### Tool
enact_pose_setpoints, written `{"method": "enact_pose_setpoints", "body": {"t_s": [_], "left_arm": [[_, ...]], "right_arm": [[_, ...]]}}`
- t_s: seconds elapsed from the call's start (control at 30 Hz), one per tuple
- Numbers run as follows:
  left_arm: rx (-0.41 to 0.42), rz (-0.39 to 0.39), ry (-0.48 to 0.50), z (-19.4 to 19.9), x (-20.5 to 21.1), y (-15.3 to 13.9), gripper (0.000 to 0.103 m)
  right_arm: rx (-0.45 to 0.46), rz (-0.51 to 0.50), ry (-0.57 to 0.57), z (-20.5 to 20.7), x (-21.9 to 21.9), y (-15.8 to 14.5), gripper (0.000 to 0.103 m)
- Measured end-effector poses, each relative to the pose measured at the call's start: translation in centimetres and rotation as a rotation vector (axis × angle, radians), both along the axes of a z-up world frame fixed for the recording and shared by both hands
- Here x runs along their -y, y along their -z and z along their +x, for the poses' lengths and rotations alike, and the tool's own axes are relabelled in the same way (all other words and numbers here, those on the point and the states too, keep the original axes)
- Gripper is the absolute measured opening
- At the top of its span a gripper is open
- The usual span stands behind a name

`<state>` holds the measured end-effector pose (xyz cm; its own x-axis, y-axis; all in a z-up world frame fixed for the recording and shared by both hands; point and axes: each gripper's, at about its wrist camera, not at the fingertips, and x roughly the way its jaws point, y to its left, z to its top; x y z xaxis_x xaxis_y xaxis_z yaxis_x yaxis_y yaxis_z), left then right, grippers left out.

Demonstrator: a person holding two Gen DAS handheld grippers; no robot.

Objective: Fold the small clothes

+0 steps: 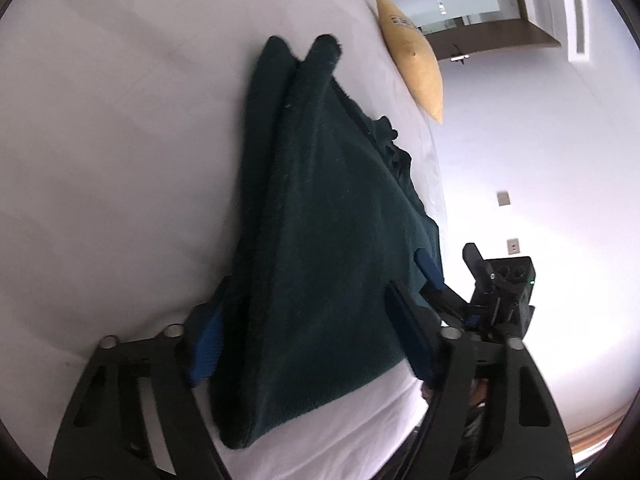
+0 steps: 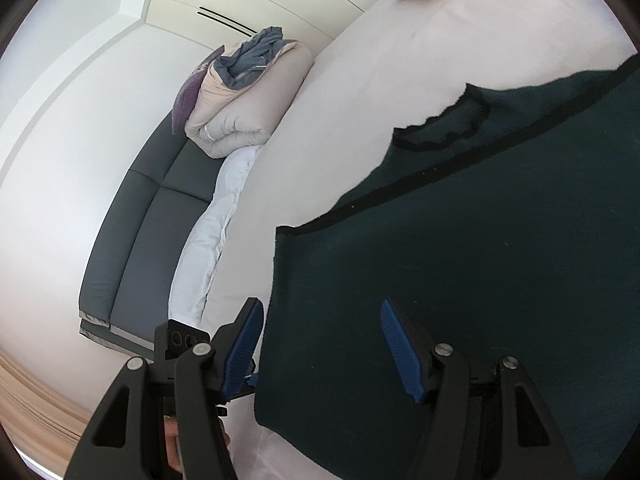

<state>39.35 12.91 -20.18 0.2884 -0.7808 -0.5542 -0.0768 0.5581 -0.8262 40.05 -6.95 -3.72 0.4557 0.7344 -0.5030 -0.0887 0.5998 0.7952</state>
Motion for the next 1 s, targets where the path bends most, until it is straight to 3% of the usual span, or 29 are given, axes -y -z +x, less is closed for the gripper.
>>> {"method": "enact_pose_setpoints", "body": {"t_s": [0.1,0.13,0.2,0.33,0.47,0.67,0.83,0.93,1.0], "left_arm": [[-0.022,-0.032,0.028,-1.4,-0.2,0.5,0.053],[-0.020,-0.031,0.027,-1.6,-0.1,0.7,0.045],[-0.026,-0.047,0.013,-1.9,-0.4,1.2,0.031],[-0.026,-0.098,-0.038,-2.8,-1.4,2.0,0.018],[0.006,-0.093,-0.070,-4.3,-2.3,0.6,0.014],[0.111,0.006,-0.031,-5.3,0.5,-4.7,0.013],[0.171,0.082,0.038,-4.9,7.0,-7.9,0.013],[0.185,0.175,0.100,-5.0,12.9,-7.4,0.013],[0.166,0.218,0.112,-5.4,15.2,-6.0,0.013]], "right_arm": [[-0.009,-0.003,-0.015,0.4,-0.6,0.3,0.065],[-0.012,-0.005,-0.023,0.6,-1.0,0.3,0.065],[-0.015,-0.012,-0.036,0.9,-1.7,0.4,0.065],[-0.026,-0.032,-0.061,1.7,-3.1,0.6,0.065],[-0.034,-0.039,-0.072,2.4,-3.8,1.0,0.065],[-0.032,-0.002,-0.064,2.8,-2.3,1.2,0.065],[-0.027,0.054,-0.059,3.0,0.3,1.1,0.065],[-0.035,0.158,-0.053,3.5,2.6,1.2,0.069],[-0.054,0.198,-0.055,3.8,3.9,1.6,0.078]]}}
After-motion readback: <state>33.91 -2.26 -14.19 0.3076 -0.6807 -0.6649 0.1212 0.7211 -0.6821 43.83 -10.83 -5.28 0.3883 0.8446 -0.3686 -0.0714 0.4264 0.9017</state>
